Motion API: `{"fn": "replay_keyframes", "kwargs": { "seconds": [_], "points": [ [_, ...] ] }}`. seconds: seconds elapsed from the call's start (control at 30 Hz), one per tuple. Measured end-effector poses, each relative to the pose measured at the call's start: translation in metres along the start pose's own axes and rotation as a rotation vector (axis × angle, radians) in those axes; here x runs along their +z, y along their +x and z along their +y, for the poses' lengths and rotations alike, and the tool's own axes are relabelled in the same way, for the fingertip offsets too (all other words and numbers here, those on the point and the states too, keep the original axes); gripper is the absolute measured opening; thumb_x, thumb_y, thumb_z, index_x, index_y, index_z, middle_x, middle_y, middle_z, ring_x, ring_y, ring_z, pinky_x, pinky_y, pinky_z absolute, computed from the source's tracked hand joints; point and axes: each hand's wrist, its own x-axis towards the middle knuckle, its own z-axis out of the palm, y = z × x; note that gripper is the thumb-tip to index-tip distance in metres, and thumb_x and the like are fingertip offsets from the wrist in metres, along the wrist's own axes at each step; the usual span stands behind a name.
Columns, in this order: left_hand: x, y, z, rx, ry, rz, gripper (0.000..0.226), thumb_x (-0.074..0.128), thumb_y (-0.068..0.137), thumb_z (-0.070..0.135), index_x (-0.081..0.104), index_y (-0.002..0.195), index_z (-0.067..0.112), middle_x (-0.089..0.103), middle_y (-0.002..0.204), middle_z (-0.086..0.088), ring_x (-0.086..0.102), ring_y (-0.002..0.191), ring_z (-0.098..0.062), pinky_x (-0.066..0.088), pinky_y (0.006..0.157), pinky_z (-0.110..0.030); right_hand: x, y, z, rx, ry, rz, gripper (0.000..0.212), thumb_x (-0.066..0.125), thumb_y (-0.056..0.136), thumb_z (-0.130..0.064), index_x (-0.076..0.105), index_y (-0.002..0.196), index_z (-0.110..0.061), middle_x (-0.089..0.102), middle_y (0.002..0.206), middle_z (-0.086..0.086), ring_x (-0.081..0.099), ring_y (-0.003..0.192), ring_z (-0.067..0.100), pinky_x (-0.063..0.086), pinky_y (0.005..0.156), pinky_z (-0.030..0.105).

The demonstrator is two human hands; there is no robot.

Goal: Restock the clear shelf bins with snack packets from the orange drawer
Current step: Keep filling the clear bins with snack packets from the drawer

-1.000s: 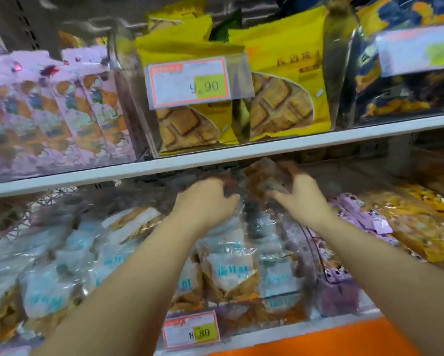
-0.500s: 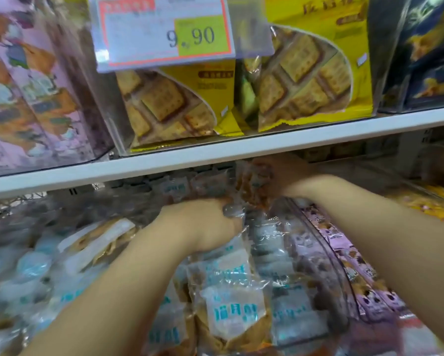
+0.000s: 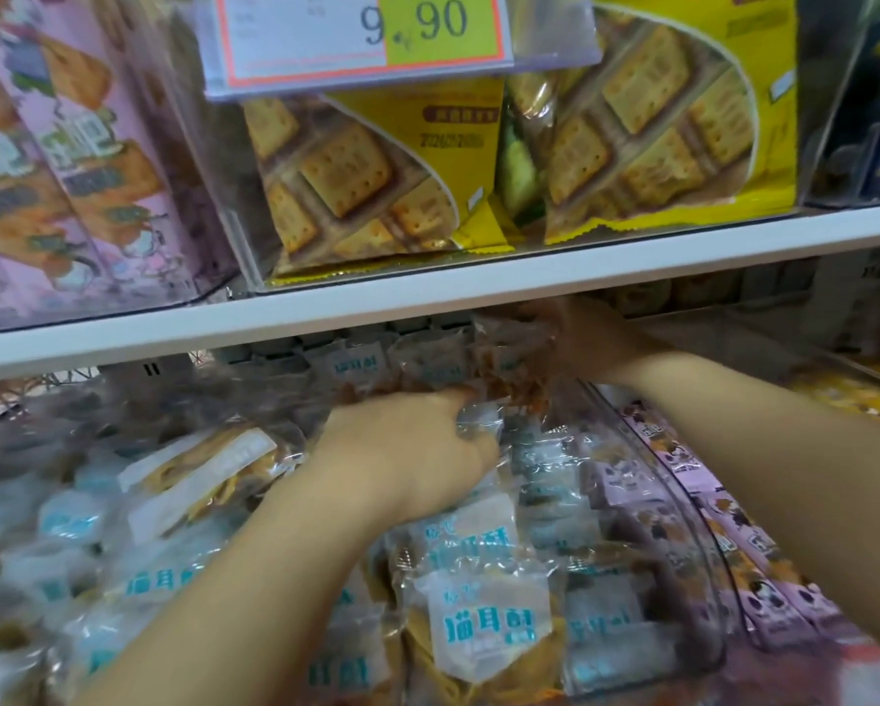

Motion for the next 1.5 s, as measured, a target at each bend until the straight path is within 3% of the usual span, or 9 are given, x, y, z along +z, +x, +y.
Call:
{"fn": "replay_keyframes", "kwargs": {
  "seconds": [0.13, 0.23, 0.4, 0.7, 0.87, 1.07, 1.2, 1.33, 1.5],
  "points": [
    [0.001, -0.001, 0.001, -0.005, 0.008, 0.013, 0.052, 0.03, 0.093, 0.06, 0.029, 0.143, 0.045, 0.043, 0.147, 0.006, 0.043, 0.13, -0.023, 0.038, 0.104, -0.037, 0.005, -0.011, 0.006, -0.101, 0.024, 0.25, 0.039, 0.072, 0.077, -0.006, 0.06, 0.114, -0.01, 0.054, 0.109, -0.002, 0.05, 0.105, 0.014, 0.035, 0.078, 0.019],
    [0.001, -0.001, 0.002, -0.004, 0.014, 0.017, 0.052, 0.03, 0.093, 0.059, 0.03, 0.143, 0.045, 0.044, 0.146, 0.006, 0.044, 0.13, -0.023, 0.038, 0.103, -0.037, 0.011, -0.011, -0.002, -0.252, -0.094, 0.26, 0.026, 0.068, 0.071, 0.004, 0.07, 0.08, -0.02, 0.064, 0.103, 0.01, 0.056, 0.105, 0.032, 0.046, 0.085, 0.033],
    [0.002, -0.001, 0.001, 0.006, 0.015, 0.025, 0.049, 0.03, 0.094, 0.059, 0.032, 0.141, 0.045, 0.048, 0.143, 0.006, 0.046, 0.127, -0.023, 0.039, 0.102, -0.037, 0.015, -0.008, -0.003, -0.21, -0.21, 0.006, 0.044, 0.074, 0.067, -0.038, 0.066, 0.111, -0.037, 0.052, 0.129, 0.0, 0.048, 0.12, 0.025, 0.042, 0.1, 0.041],
    [0.0, -0.001, 0.001, -0.014, -0.042, 0.041, 0.048, 0.039, 0.091, 0.058, 0.038, 0.137, 0.046, 0.049, 0.142, 0.006, 0.047, 0.128, -0.023, 0.04, 0.102, -0.036, 0.011, -0.022, -0.023, -0.19, -0.334, -0.088, 0.059, 0.074, 0.059, -0.039, 0.059, 0.116, -0.044, 0.052, 0.127, -0.002, 0.043, 0.123, 0.024, 0.037, 0.102, 0.038],
    [-0.011, -0.021, -0.001, -0.001, -0.084, 0.16, 0.046, 0.045, 0.09, 0.054, 0.041, 0.135, 0.046, 0.053, 0.137, 0.006, 0.048, 0.126, -0.022, 0.037, 0.101, -0.036, -0.011, -0.069, -0.029, -0.238, -0.15, 0.053, 0.027, 0.066, 0.075, -0.036, 0.073, 0.1, -0.026, 0.068, 0.108, 0.004, 0.062, 0.103, 0.028, 0.049, 0.088, 0.036],
    [-0.009, -0.07, -0.022, 0.013, -0.143, 0.345, 0.04, 0.051, 0.09, 0.04, 0.049, 0.129, 0.043, 0.053, 0.129, 0.011, 0.048, 0.122, -0.017, 0.032, 0.107, -0.046, -0.011, -0.121, -0.072, -0.252, -0.033, 0.076, 0.014, 0.07, 0.082, -0.014, 0.073, 0.095, -0.016, 0.071, 0.095, -0.002, 0.062, 0.089, 0.009, 0.037, 0.075, 0.007],
    [-0.005, -0.097, -0.055, -0.071, -0.203, 0.492, 0.031, 0.055, 0.086, 0.034, 0.061, 0.116, 0.036, 0.058, 0.122, 0.011, 0.054, 0.115, -0.017, 0.037, 0.104, -0.042, -0.005, -0.128, -0.109, -0.232, 0.047, 0.006, 0.022, 0.067, 0.085, -0.018, 0.068, 0.108, -0.02, 0.067, 0.104, -0.003, 0.059, 0.09, 0.006, 0.039, 0.077, 0.013],
    [-0.001, -0.111, -0.085, -0.232, -0.185, 0.401, 0.053, 0.051, 0.088, 0.052, 0.046, 0.136, 0.03, 0.046, 0.135, -0.001, 0.047, 0.124, -0.028, 0.039, 0.102, -0.041, 0.007, -0.125, -0.137, -0.167, 0.006, -0.158, 0.053, 0.069, 0.082, -0.039, 0.051, 0.131, -0.028, 0.055, 0.121, 0.001, 0.06, 0.09, 0.011, 0.041, 0.072, 0.015],
    [0.0, -0.114, -0.103, -0.334, -0.289, 0.324, 0.056, 0.04, 0.093, 0.057, 0.039, 0.141, 0.028, 0.041, 0.144, -0.005, 0.045, 0.127, -0.029, 0.039, 0.1, -0.038, 0.024, -0.107, -0.152, 0.024, -0.117, -0.166, 0.075, 0.056, 0.077, -0.067, 0.046, 0.134, -0.019, 0.054, 0.131, 0.009, 0.053, 0.116, 0.027, 0.046, 0.094, 0.037]
  ]
}}
